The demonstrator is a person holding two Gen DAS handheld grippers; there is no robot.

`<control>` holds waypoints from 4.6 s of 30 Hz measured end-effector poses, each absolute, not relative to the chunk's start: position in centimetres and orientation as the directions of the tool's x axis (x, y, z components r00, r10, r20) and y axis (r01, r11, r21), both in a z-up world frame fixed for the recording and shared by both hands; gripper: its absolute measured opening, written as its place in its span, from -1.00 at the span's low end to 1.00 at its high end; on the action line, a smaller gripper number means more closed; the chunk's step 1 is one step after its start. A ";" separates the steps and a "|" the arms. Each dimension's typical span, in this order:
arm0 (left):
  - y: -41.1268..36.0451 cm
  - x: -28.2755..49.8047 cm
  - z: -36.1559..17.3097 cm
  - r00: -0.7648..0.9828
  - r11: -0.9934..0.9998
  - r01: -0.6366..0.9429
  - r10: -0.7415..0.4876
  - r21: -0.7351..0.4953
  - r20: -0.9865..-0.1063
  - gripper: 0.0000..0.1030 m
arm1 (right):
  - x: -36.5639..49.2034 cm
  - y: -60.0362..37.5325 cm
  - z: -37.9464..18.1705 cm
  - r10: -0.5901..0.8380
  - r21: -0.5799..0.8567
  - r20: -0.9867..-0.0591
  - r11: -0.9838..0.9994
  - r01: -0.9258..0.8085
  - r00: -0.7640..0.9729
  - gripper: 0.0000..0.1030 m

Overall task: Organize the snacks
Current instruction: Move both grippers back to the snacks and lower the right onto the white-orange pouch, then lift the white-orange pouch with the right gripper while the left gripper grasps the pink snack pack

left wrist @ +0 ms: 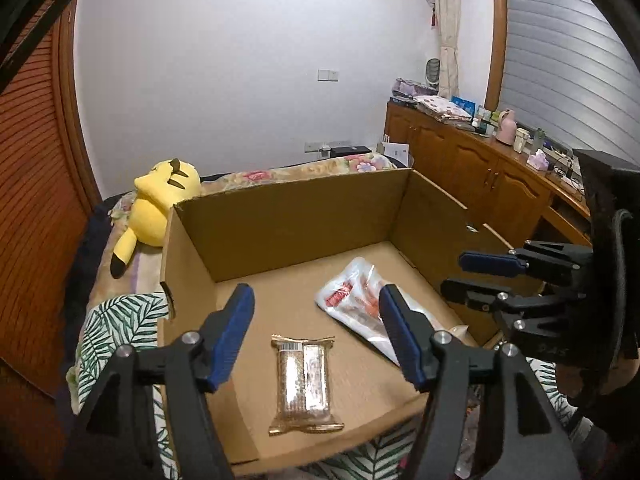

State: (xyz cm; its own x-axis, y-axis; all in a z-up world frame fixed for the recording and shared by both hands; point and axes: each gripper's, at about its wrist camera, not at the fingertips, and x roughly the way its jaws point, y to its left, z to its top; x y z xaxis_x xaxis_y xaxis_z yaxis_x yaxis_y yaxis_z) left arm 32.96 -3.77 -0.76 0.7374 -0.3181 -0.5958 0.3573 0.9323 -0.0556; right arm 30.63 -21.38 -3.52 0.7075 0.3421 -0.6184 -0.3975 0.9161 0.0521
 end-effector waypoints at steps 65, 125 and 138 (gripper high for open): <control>0.1 13.6 -7.8 0.700 0.942 0.309 -0.316 -0.128 -0.640 0.72 | 18.9 -22.8 -12.8 0.344 0.074 -0.772 0.885 -0.461 0.535 0.31; -7.4 16.4 -9.1 0.633 0.907 0.421 -0.279 0.019 -0.722 0.27 | 14.3 -27.3 -11.9 0.302 -0.015 -0.638 0.915 -0.404 0.709 -0.25; -10.3 20.0 -11.6 0.509 0.815 0.570 -0.251 0.103 -0.824 0.33 | 14.5 -27.7 -12.7 0.294 -0.011 -0.652 0.918 -0.396 0.699 -0.25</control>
State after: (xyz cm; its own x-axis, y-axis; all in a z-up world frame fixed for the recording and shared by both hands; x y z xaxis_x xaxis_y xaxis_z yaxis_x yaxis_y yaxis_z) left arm 19.99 -10.32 -11.60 0.5085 -0.2507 -0.8237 0.5696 0.8154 0.1035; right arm 14.54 -27.74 -12.73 0.6992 0.2938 -0.6518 -0.3959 0.9183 -0.0107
